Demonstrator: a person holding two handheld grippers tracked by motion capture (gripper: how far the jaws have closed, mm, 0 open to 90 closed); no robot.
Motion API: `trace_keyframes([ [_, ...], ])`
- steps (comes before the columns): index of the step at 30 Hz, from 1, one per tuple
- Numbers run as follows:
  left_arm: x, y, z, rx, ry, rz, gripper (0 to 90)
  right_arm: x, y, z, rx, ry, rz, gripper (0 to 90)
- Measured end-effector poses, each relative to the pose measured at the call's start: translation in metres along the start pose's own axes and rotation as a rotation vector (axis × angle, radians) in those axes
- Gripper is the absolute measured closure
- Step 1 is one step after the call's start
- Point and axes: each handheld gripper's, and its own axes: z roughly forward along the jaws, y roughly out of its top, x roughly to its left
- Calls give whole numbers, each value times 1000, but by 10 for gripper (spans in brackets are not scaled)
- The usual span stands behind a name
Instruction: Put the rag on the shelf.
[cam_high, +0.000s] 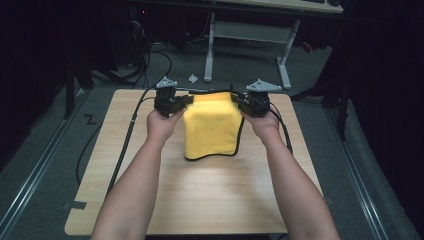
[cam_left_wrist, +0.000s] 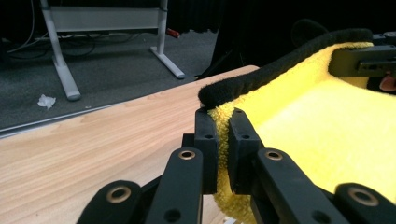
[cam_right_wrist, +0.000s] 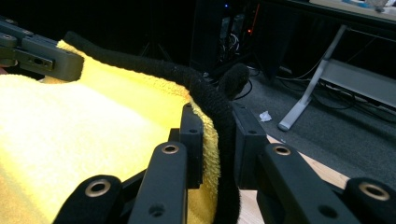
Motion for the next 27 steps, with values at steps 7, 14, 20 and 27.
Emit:
trace_keyframes([
  [7, 4, -10, 3, 15, -7, -17, 837, -3, -3, 5, 18, 17, 37, 776],
  [14, 8, -17, 6, 32, -25, -35, 838, -11, -8, 10, 43, 61, 76, 776],
  [20, 10, -20, 8, 46, -31, -39, 841, -15, -13, 12, 61, 100, 99, 777],
  [27, 15, -33, 11, 56, -44, -63, 841, -17, -25, 17, 83, 144, 104, 776],
])
